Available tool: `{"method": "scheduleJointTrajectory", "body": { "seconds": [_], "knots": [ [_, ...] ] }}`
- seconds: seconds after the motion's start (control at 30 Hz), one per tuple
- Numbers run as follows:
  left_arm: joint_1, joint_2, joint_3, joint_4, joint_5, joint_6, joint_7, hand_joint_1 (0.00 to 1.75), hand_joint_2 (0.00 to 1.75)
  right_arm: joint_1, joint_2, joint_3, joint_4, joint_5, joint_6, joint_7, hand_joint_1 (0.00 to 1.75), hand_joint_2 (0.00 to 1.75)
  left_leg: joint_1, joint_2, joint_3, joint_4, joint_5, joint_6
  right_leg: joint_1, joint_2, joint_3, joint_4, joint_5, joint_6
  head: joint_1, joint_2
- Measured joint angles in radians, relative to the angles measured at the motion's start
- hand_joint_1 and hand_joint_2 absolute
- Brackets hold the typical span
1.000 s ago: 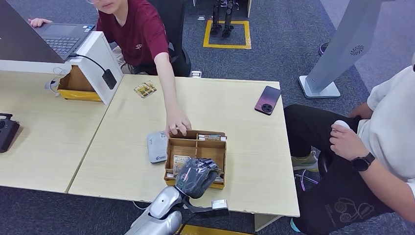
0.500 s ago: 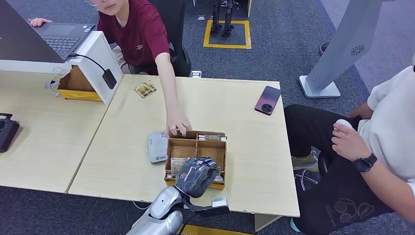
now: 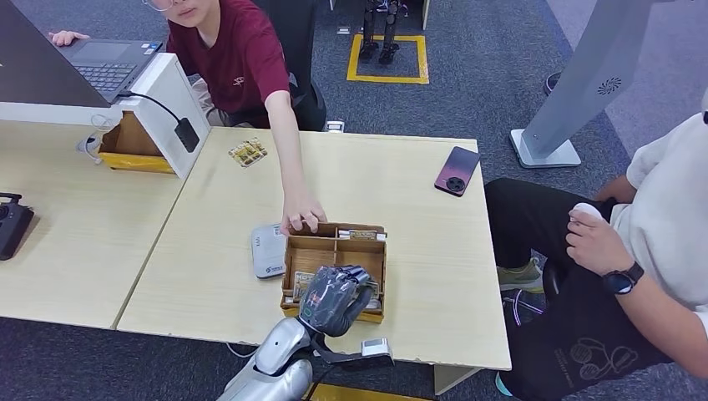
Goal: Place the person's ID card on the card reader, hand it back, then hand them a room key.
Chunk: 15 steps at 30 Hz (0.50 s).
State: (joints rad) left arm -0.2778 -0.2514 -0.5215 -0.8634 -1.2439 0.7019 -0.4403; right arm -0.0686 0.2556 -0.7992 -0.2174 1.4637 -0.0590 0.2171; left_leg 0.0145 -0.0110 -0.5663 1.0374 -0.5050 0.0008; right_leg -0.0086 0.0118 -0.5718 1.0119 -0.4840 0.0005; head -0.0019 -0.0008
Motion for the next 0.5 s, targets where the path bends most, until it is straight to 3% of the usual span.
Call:
{"method": "scheduleJointTrajectory", "body": {
  "seconds": [0.5],
  "knots": [
    [0.002,0.001,0.003,-0.04,0.018,0.0,-0.006,1.75,1.75,0.0,0.0,0.0,0.0,0.001,0.0,0.0,0.0,1.75,0.0,0.0,0.0,0.0,0.0,0.0,0.0,0.0,0.0,0.0,0.0,0.0,0.0,0.0]
  ]
}}
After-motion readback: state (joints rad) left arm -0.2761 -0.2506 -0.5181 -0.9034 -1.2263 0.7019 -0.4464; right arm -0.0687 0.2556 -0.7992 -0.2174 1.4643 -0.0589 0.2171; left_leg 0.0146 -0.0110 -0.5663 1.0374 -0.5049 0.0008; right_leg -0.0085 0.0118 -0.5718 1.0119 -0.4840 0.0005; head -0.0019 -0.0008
